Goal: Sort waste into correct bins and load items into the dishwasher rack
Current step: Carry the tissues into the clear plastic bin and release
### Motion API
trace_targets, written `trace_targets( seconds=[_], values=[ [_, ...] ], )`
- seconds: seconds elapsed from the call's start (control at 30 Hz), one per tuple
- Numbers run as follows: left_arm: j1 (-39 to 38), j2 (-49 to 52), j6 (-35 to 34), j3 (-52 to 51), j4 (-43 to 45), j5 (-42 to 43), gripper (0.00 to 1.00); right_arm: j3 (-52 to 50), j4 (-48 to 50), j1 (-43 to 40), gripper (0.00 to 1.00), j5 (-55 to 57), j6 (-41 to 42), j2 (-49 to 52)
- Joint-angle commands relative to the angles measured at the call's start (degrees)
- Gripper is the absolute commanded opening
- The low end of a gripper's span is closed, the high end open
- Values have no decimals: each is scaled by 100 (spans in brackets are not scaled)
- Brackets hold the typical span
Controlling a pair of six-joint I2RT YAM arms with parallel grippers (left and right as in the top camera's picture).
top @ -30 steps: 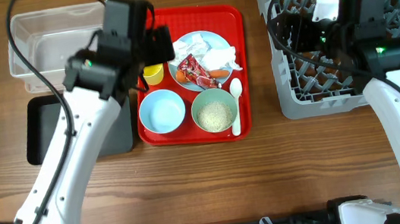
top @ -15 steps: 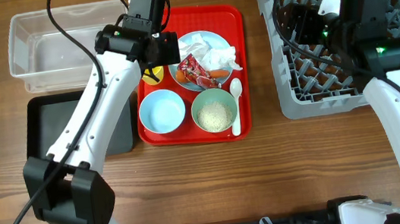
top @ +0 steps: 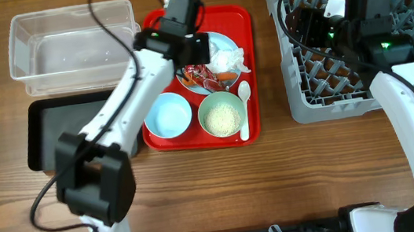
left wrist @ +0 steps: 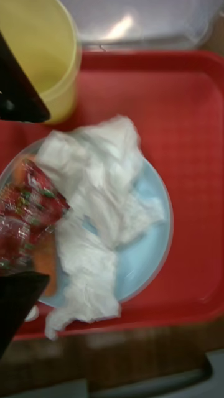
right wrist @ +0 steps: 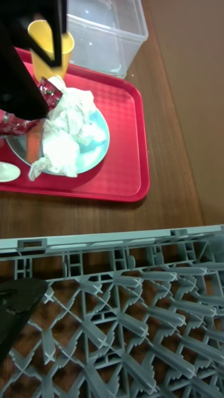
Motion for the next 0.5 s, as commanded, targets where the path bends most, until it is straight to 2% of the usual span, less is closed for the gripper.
trace_targets(
  seconds=[0.0,0.1,0.27,0.4,0.47],
  values=[
    [-90,501,122,48,654,52,79,-26,-52,-4,86,-90,-35,31],
    [-42,894,-24,48,1058,59,85,-28,-186,-4,89,2,-116,31],
    [-24,1285,-28,48,1263,94,89,-28,-308,-4,90,35,-184,31],
    [-2,1545,-33,48,1233,96,87,-28,-415,-4,90,37,-186,31],
    [-9,1633,-33,48,1237,96,79,-28,-437,-4,90,37,-186,31]
  ],
)
